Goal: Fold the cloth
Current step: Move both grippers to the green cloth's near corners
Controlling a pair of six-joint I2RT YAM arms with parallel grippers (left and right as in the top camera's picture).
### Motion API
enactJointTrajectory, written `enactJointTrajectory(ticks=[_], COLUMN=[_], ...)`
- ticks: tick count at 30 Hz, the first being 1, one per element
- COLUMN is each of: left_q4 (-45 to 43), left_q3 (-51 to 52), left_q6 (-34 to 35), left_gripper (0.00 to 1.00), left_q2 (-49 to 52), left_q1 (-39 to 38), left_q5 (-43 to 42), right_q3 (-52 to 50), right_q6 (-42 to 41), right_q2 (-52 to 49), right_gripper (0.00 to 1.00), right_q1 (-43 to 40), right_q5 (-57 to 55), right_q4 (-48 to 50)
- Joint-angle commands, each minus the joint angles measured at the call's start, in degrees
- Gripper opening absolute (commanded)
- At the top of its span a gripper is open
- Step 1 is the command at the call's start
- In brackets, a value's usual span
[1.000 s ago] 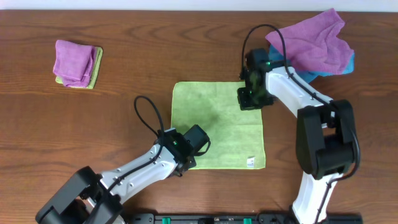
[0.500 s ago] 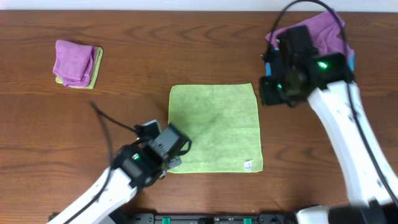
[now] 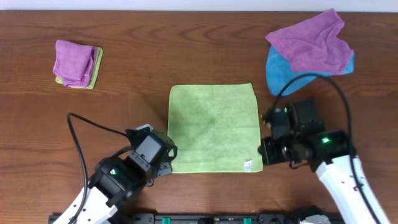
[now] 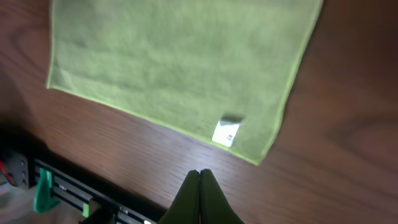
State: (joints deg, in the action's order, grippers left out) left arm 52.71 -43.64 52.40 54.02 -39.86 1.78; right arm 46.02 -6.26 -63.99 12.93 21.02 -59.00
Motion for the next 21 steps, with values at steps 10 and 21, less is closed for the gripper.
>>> enactJointTrajectory(ticks=[10,21], left_q4=[-9.4,-17.7], left_q3=[11.9,18.5], left_q6=[-13.2,-10.3], left_gripper=[0.35,0.44], left_q2=[0.3,2.1], left_q1=[16.0,16.0], left_q5=[-21.5,-27.0], right_q3=[-13.9,-15.7], right_q6=[2.7,-2.4], right_q2=[0.7,-2.7], right_gripper=[0.34,0.42], right_q1=[-12.4,-15.8], right_q5=[7.9,7.1], right_q4=[6.2,8.2])
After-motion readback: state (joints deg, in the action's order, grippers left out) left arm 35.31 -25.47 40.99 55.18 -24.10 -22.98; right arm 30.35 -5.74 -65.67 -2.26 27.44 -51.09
